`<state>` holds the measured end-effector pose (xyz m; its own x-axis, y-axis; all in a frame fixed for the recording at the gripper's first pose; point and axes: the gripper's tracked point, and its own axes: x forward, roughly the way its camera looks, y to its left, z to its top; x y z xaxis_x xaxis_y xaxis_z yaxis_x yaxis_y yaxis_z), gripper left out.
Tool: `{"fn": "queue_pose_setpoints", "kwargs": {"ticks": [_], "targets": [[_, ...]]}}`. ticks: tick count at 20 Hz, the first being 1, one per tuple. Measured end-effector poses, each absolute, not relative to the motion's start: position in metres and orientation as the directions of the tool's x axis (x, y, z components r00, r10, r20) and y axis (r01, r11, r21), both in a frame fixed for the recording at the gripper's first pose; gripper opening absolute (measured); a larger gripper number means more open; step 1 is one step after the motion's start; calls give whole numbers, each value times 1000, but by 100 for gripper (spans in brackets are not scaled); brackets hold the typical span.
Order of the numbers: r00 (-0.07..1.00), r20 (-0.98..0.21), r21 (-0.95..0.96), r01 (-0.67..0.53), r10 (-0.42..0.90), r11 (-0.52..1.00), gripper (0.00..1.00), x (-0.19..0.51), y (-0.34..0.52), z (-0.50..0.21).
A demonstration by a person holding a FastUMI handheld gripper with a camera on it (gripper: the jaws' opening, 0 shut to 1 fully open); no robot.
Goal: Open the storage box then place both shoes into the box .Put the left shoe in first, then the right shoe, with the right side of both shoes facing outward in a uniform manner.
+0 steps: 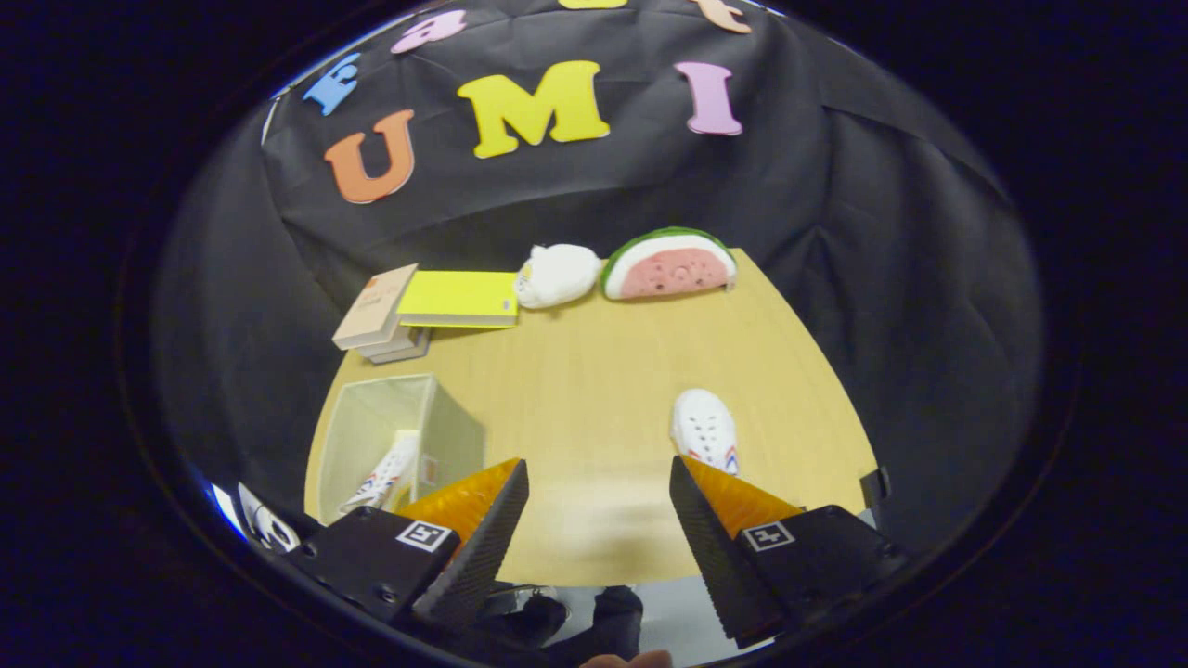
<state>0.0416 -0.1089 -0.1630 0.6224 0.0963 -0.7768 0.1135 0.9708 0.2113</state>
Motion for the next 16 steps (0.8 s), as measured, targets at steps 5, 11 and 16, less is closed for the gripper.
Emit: {"fn": "queue_pose_setpoints", "kwargs": {"ticks": [5, 11, 16], "targets": [[500, -864, 160, 151, 65, 975, 98, 53, -182, -245], [362, -921, 197, 124, 141, 973, 98, 86, -208, -339], [297, -934, 242, 115, 199, 963, 98, 107, -207, -372]]}}
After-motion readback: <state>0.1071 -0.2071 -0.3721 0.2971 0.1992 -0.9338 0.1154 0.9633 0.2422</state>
